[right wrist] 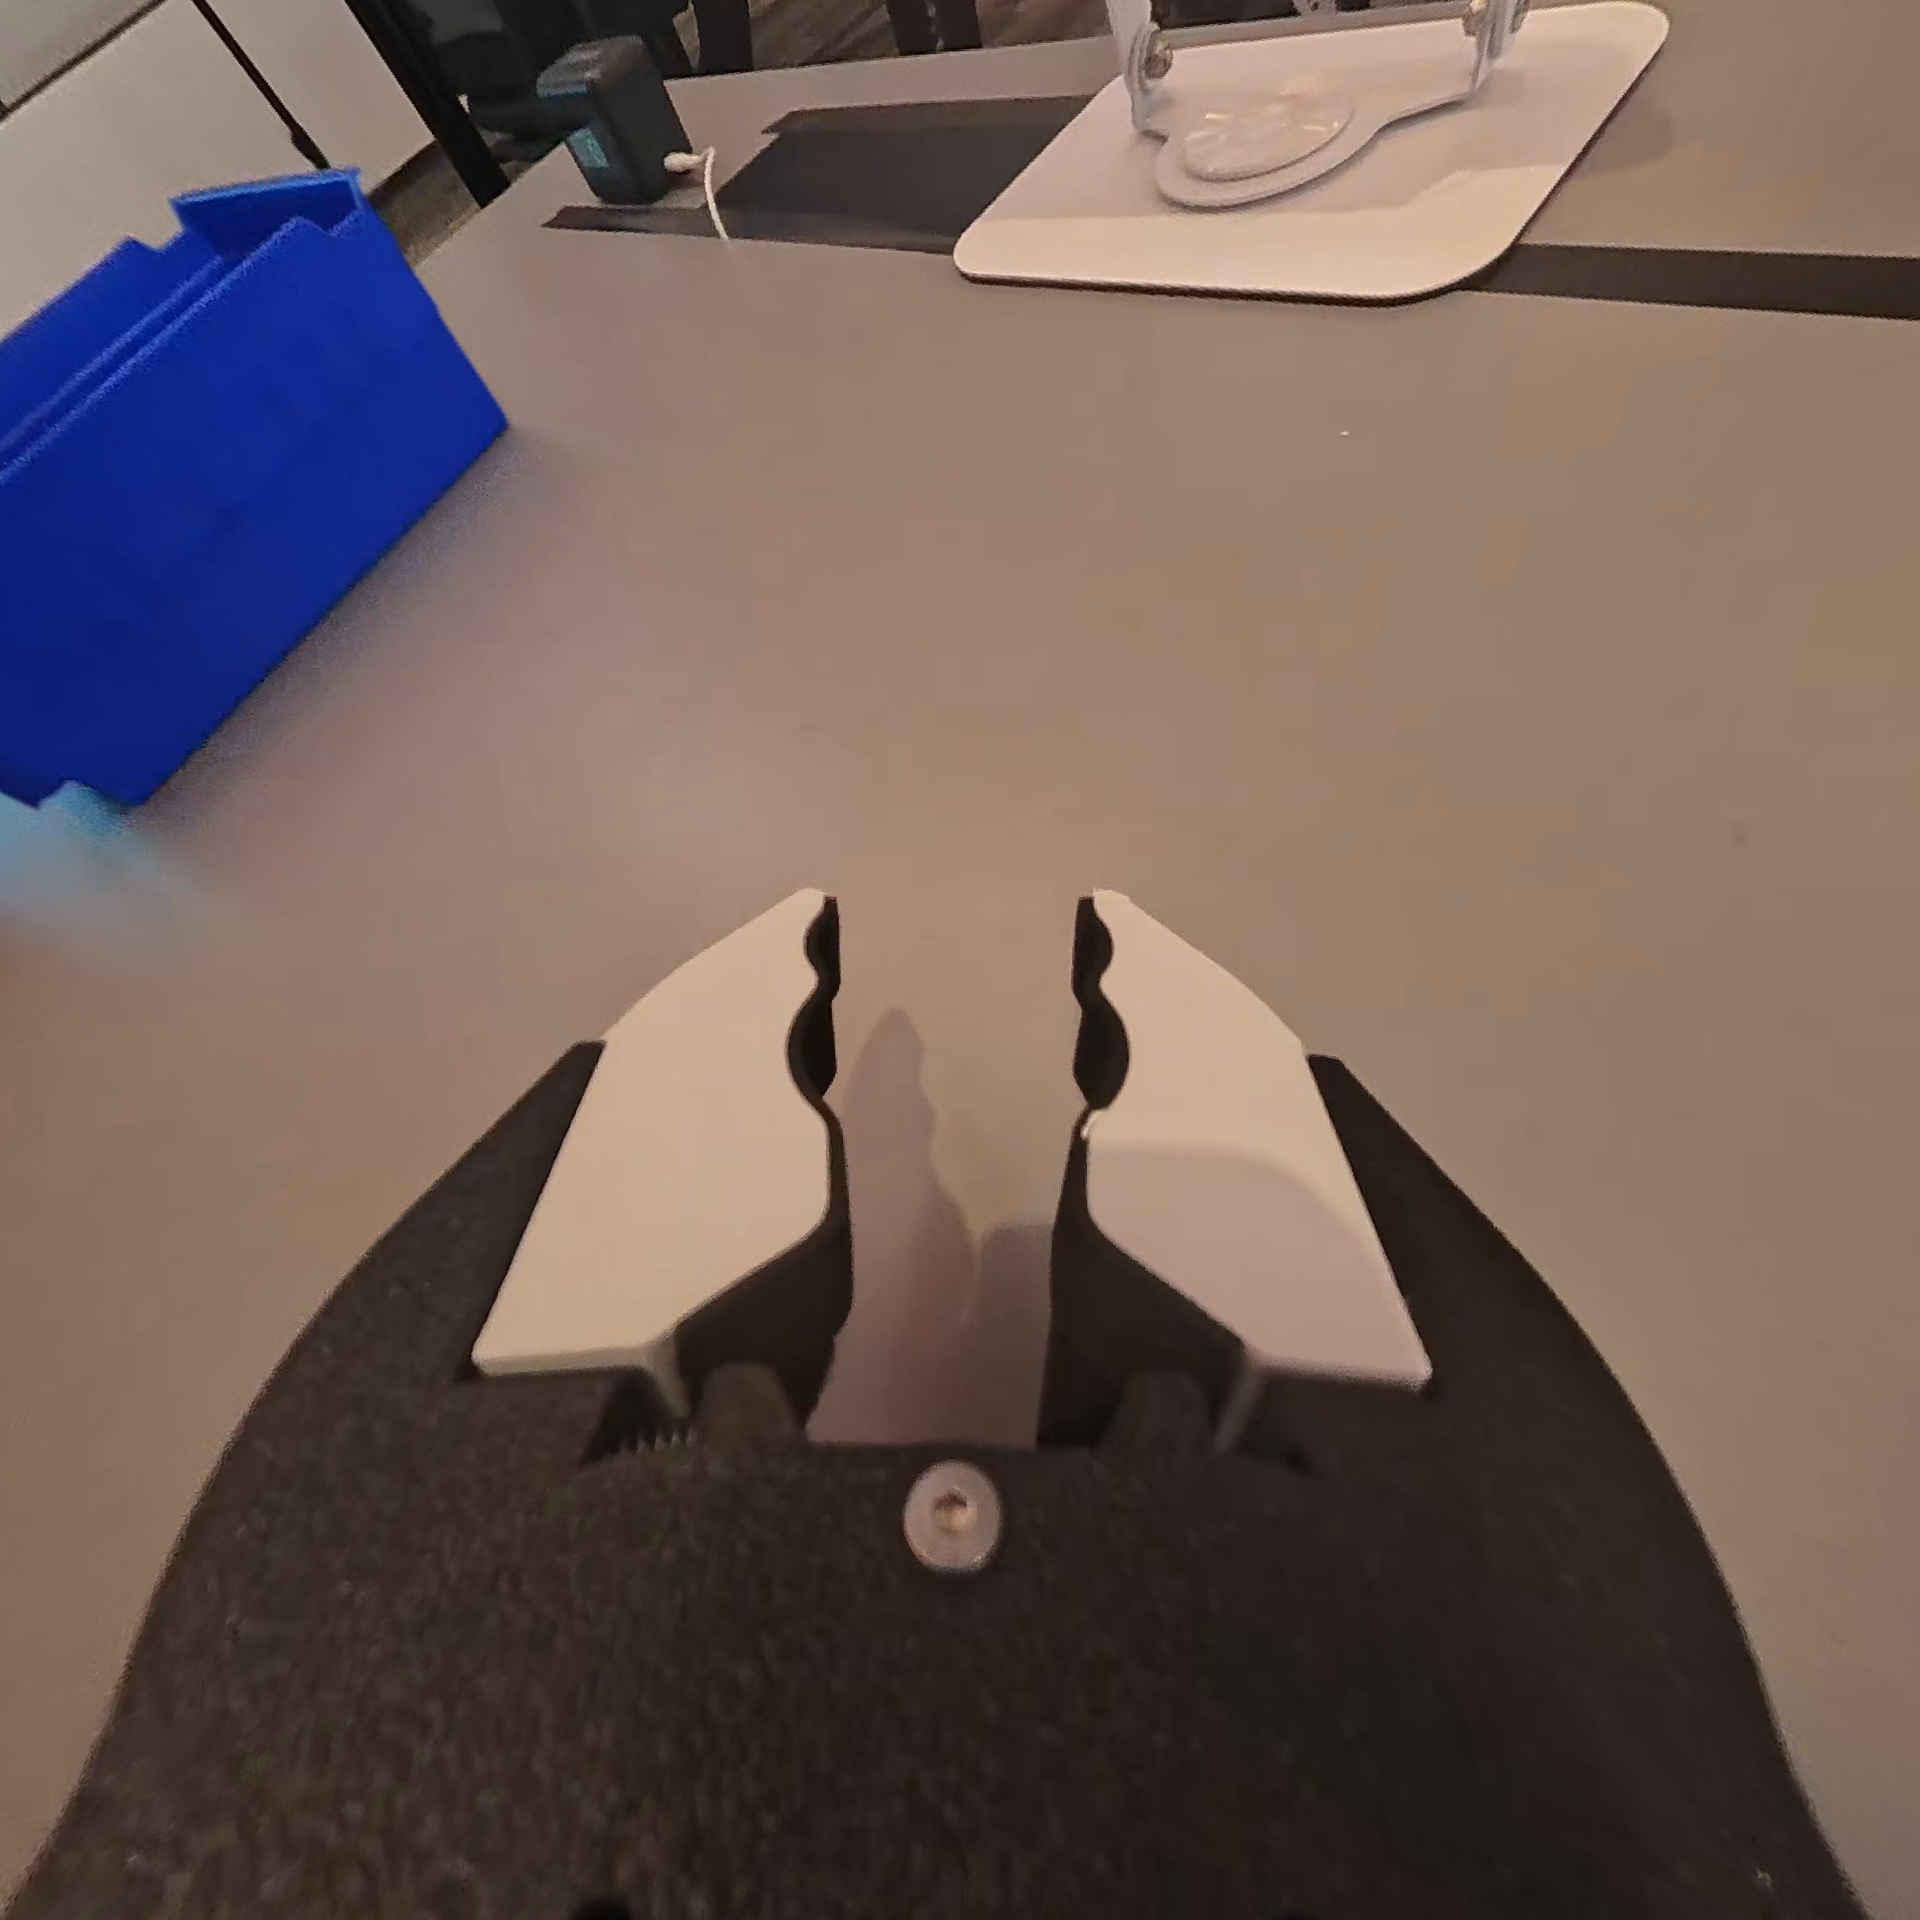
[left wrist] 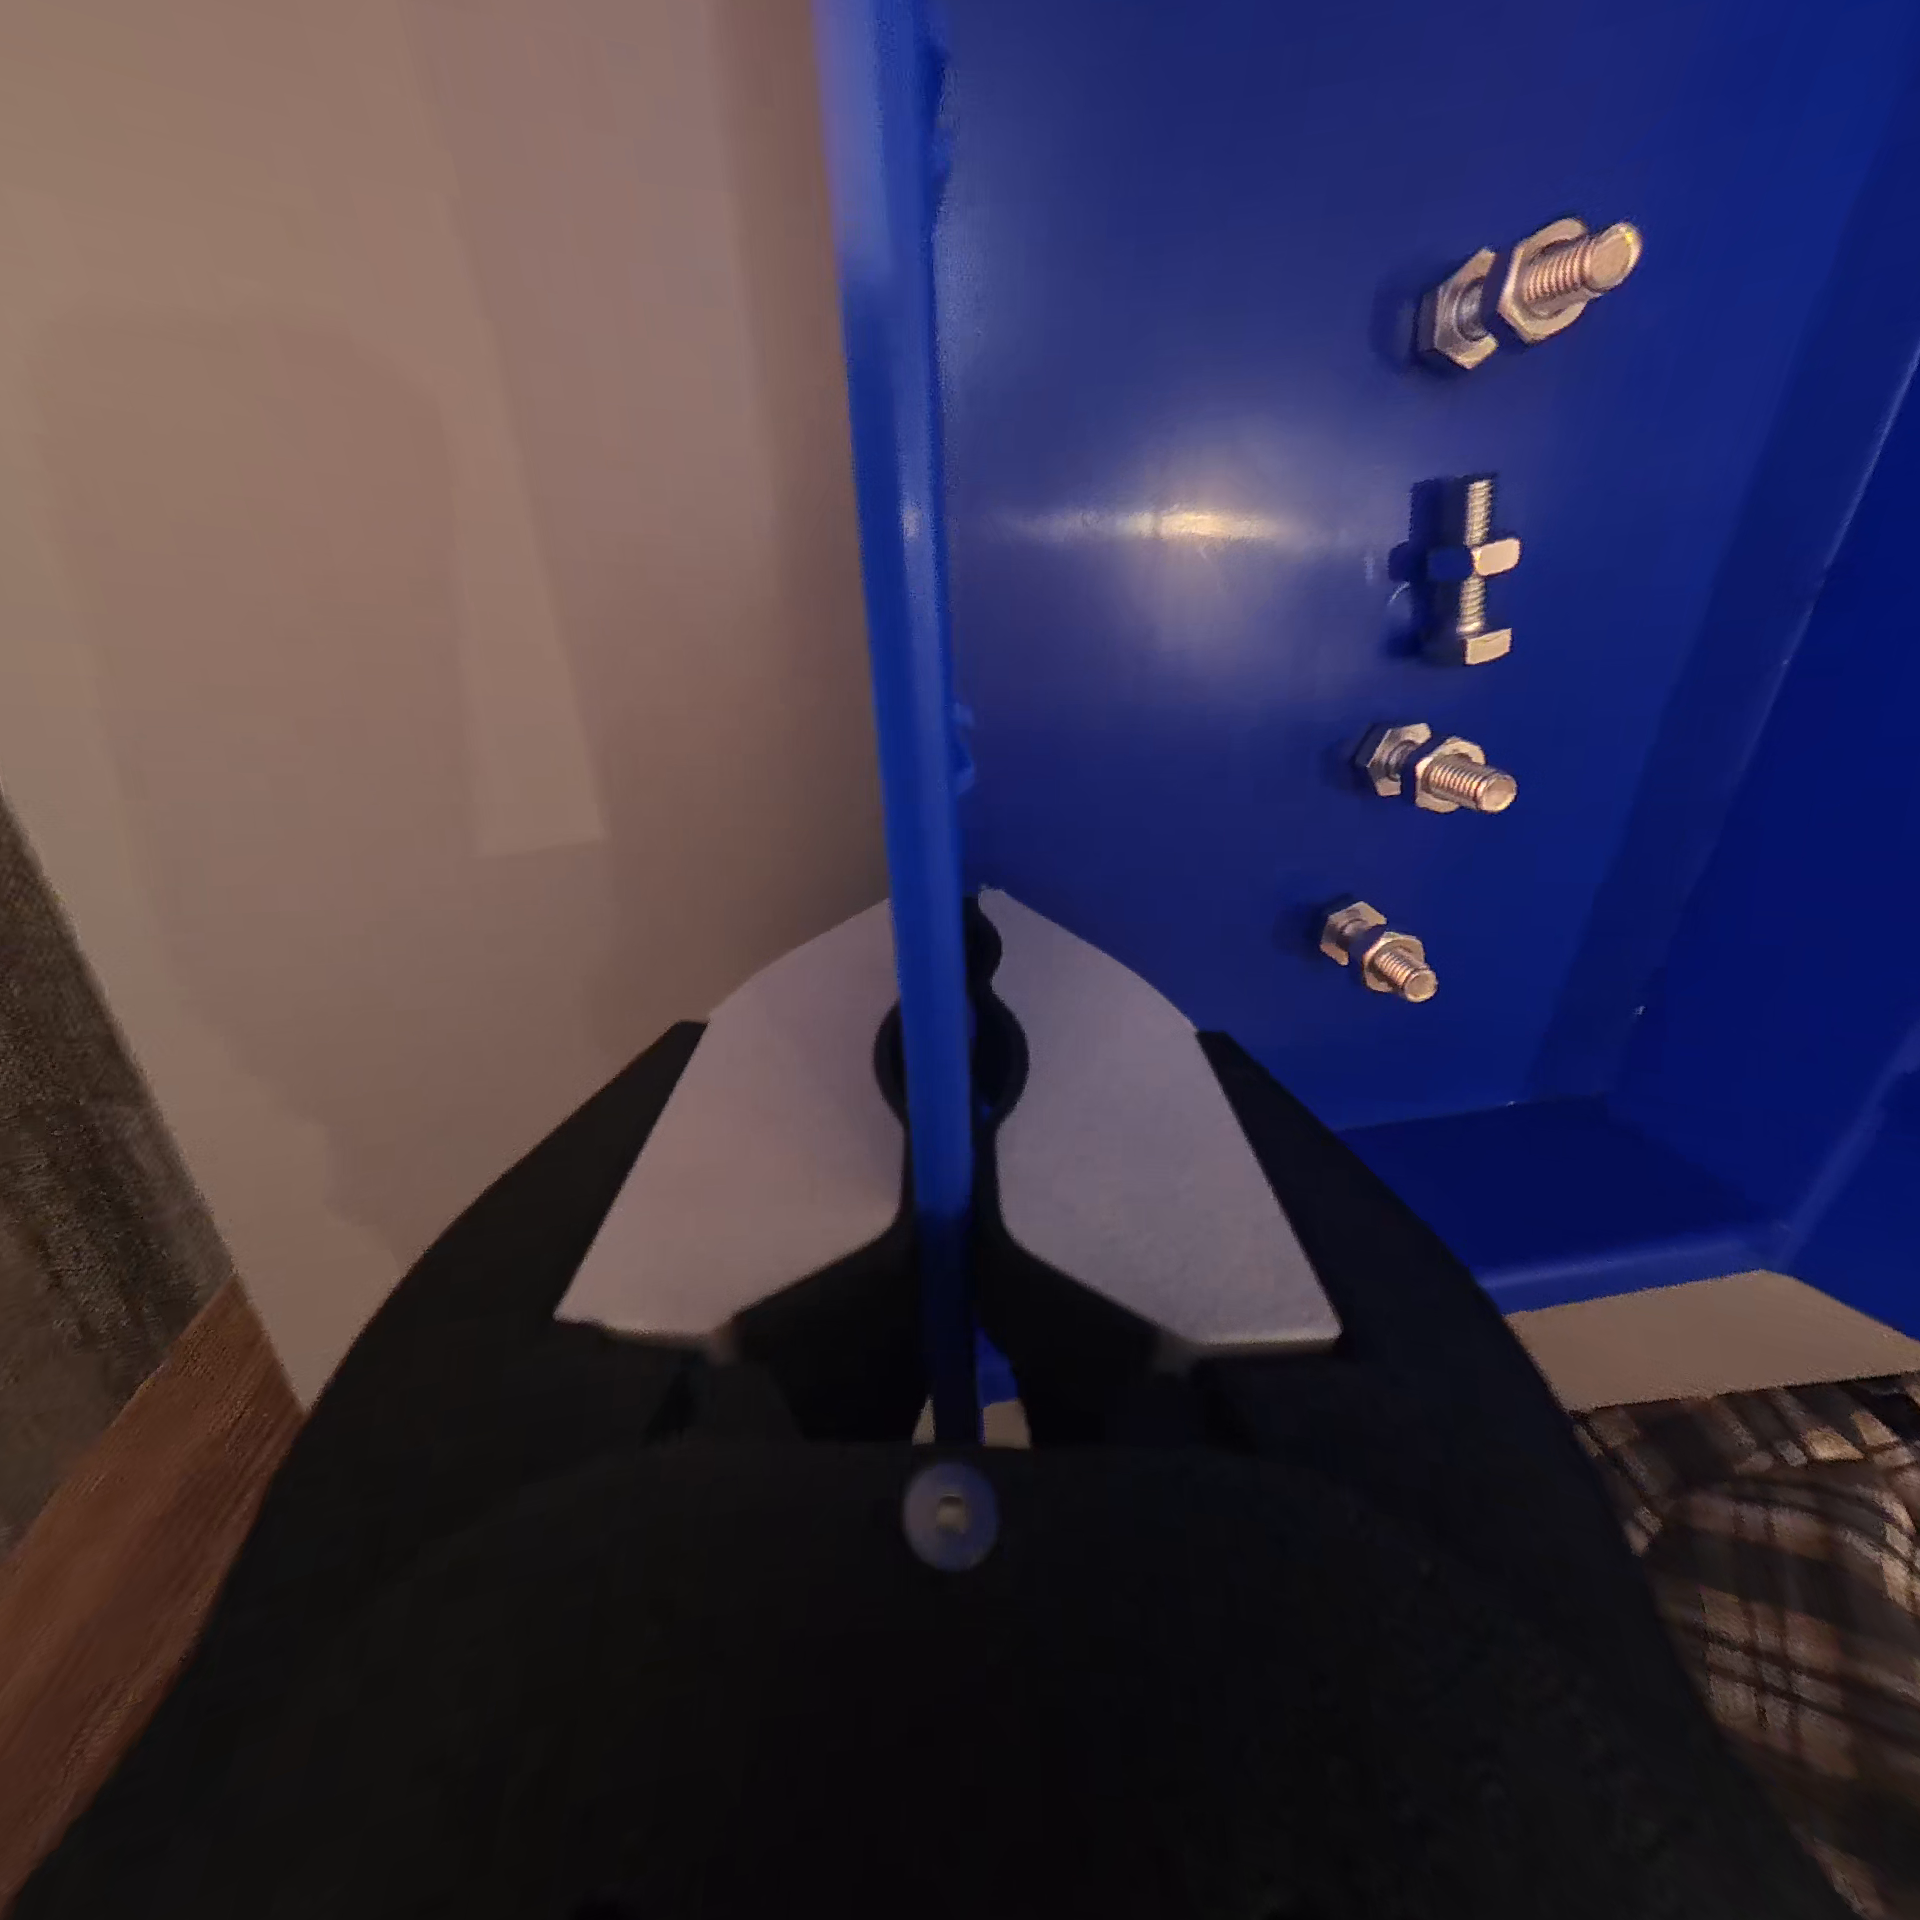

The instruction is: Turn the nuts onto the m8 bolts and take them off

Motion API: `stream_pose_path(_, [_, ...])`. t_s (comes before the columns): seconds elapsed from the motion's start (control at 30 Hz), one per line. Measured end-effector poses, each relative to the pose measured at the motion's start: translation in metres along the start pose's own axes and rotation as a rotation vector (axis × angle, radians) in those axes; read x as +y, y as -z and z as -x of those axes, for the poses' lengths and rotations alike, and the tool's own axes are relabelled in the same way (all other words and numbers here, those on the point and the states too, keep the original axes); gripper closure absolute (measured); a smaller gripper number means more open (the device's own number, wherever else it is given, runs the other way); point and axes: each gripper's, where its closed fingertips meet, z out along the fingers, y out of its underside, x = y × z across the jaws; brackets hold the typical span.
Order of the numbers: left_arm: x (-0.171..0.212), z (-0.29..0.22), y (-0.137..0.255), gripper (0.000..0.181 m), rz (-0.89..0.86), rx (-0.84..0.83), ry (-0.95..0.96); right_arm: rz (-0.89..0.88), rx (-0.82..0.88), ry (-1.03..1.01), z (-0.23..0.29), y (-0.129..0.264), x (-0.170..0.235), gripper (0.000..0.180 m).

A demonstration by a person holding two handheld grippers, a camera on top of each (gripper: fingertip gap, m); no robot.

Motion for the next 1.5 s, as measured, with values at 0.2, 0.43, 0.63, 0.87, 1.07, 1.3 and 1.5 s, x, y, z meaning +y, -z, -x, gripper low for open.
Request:
stream_pose_path(0.2, [0.003, 0.058, 0.010, 0.176, -0.013, 0.001, 0.019, 0.003, 0.018, 0.002, 0.001, -0.005, 0.002, 0.137])
stream_pose_path(0.43, [0.000, 0.088, 0.014, 0.176, -0.014, 0.018, -0.054, 0.014, 0.046, -0.006, -0.002, -0.012, 0.006, 0.137])
stream_pose_path(0.63, [-0.005, 0.095, 0.015, 0.175, -0.006, 0.026, -0.112, 0.006, 0.048, -0.041, -0.004, -0.013, 0.007, 0.137])
stream_pose_path(0.87, [-0.009, 0.100, 0.015, 0.175, -0.003, 0.027, -0.147, -0.002, 0.057, -0.037, -0.005, -0.011, 0.006, 0.137])
stream_pose_path(1.07, [-0.012, 0.105, 0.015, 0.176, 0.003, 0.021, -0.134, 0.012, 0.055, -0.040, -0.005, -0.012, 0.010, 0.137])
stream_pose_path(1.3, [-0.016, 0.105, 0.015, 0.176, -0.043, 0.018, -0.117, 0.012, 0.043, -0.037, -0.002, -0.012, 0.009, 0.135])
stream_pose_path(1.5, [-0.027, 0.106, 0.035, 0.150, -0.222, 0.057, -0.065, -0.002, 0.048, -0.004, 0.001, -0.010, 0.007, 0.131])
